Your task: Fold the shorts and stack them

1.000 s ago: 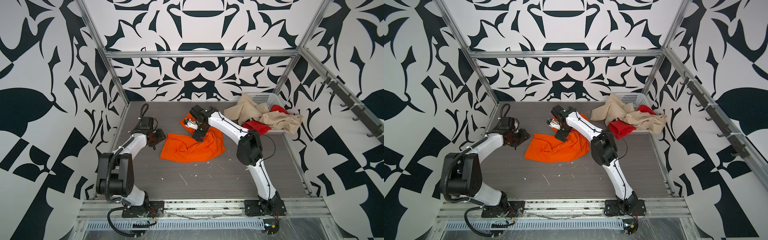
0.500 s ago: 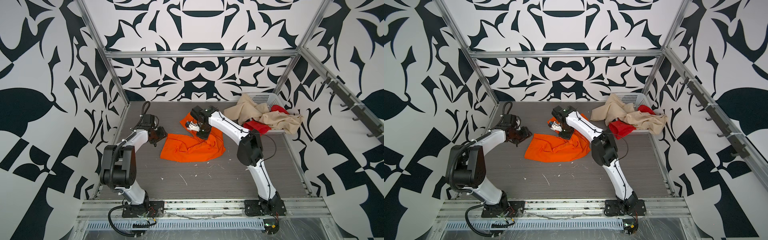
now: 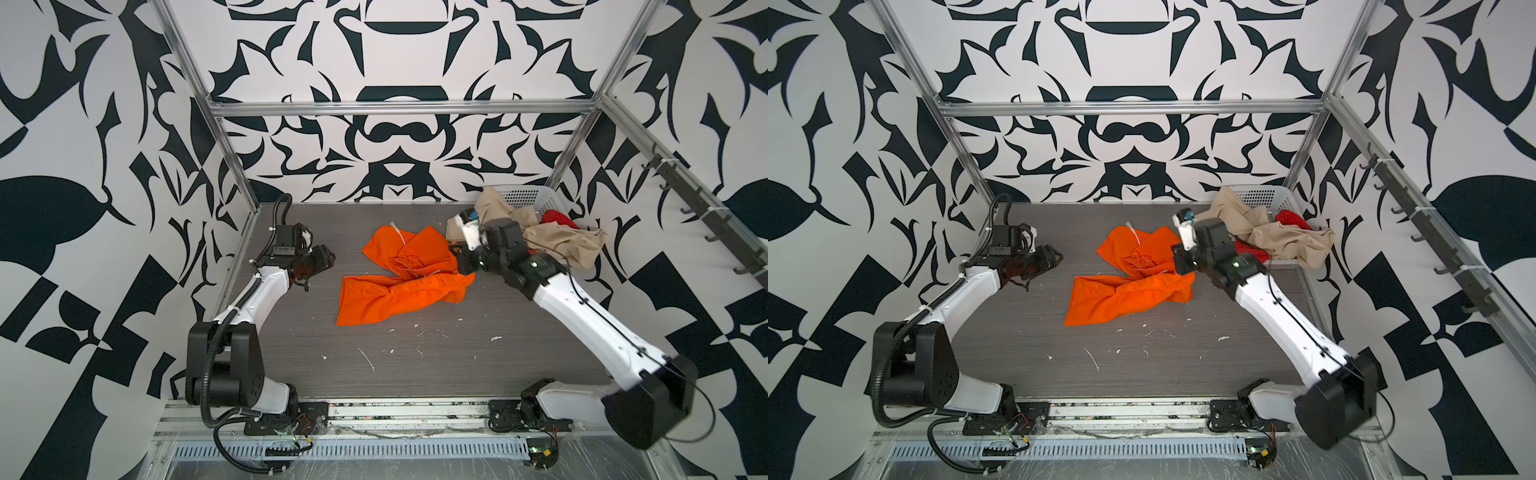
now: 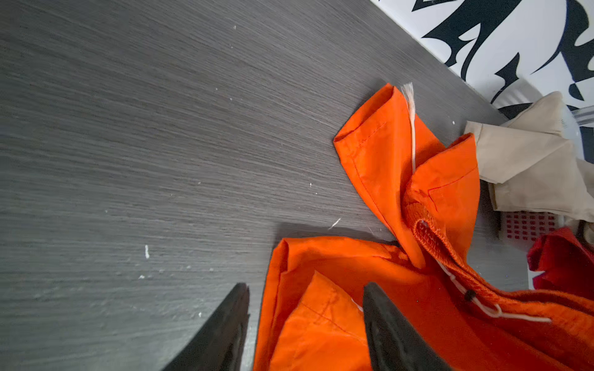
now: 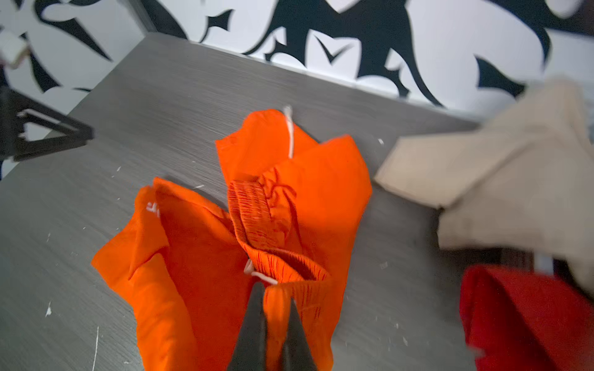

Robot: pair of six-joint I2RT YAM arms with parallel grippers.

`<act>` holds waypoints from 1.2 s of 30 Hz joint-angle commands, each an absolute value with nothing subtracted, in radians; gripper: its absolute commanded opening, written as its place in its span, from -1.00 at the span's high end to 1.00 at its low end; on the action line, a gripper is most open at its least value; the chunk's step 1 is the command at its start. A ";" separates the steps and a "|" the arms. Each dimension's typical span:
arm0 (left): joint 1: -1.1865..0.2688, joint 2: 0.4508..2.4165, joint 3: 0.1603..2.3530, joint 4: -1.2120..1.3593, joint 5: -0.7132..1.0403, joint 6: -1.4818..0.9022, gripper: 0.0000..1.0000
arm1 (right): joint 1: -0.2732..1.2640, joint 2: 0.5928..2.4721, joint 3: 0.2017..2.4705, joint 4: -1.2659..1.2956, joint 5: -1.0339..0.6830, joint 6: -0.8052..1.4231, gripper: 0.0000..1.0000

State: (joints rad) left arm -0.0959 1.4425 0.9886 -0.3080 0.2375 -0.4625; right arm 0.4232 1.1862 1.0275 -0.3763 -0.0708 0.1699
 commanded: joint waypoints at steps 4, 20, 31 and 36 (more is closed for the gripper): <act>-0.185 1.391 0.902 -0.358 0.257 -0.528 -0.20 | 0.429 0.930 0.586 -0.241 0.090 0.736 1.00; -0.298 1.587 0.960 -0.342 0.260 -0.684 -0.15 | 0.428 0.798 0.446 -0.353 0.158 0.901 1.00; -0.297 1.773 1.074 -0.271 0.266 -0.670 -0.02 | 0.423 0.932 0.494 -0.288 0.074 0.827 1.00; -0.296 1.826 1.114 -0.267 0.250 -0.647 0.11 | 0.420 0.925 0.493 -0.288 0.078 0.814 1.00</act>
